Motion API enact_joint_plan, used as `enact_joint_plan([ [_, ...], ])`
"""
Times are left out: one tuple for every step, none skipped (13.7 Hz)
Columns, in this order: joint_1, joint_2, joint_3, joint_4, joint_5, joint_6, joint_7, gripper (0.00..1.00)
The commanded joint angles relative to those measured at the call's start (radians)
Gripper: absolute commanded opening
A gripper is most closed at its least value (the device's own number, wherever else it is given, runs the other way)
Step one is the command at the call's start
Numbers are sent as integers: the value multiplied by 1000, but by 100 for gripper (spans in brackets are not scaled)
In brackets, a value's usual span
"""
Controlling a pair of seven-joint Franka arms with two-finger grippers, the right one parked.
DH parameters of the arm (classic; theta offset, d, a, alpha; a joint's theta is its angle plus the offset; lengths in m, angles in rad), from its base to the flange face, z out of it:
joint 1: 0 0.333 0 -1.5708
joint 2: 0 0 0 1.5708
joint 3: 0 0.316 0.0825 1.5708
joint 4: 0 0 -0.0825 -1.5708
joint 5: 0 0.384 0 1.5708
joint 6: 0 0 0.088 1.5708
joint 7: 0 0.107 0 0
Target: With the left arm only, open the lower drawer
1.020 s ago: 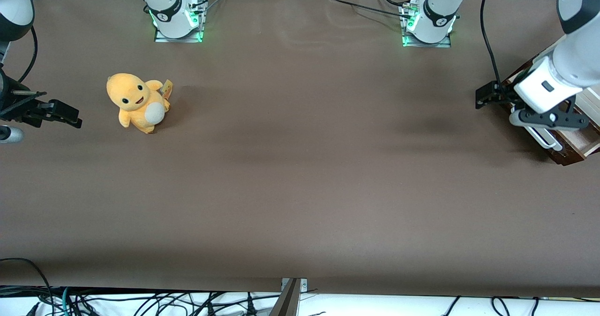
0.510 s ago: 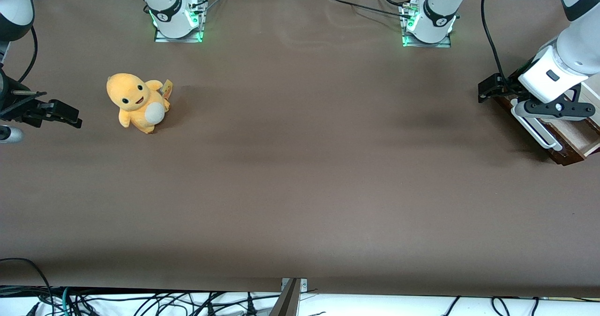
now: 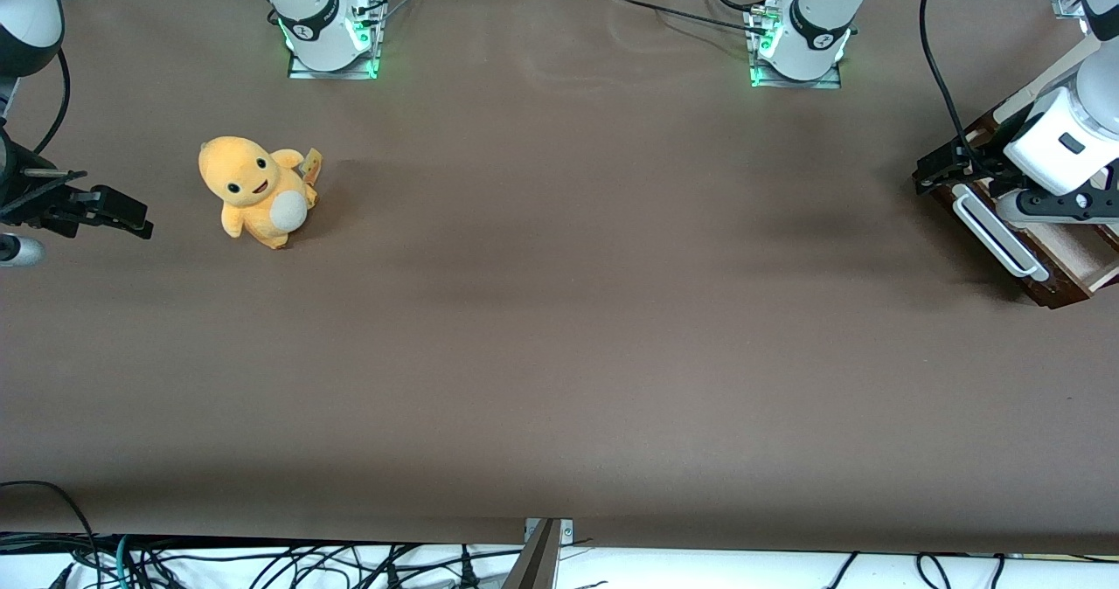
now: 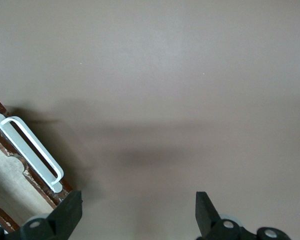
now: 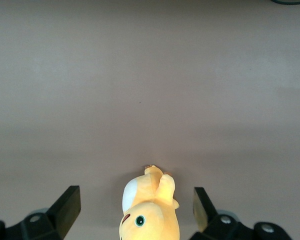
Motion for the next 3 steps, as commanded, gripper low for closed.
enact_joint_plan([
  [6, 5, -9, 24, -9, -19, 14, 100],
  [6, 5, -12, 23, -9, -20, 14, 100],
  [5, 5, -14, 23, -9, -20, 14, 100],
])
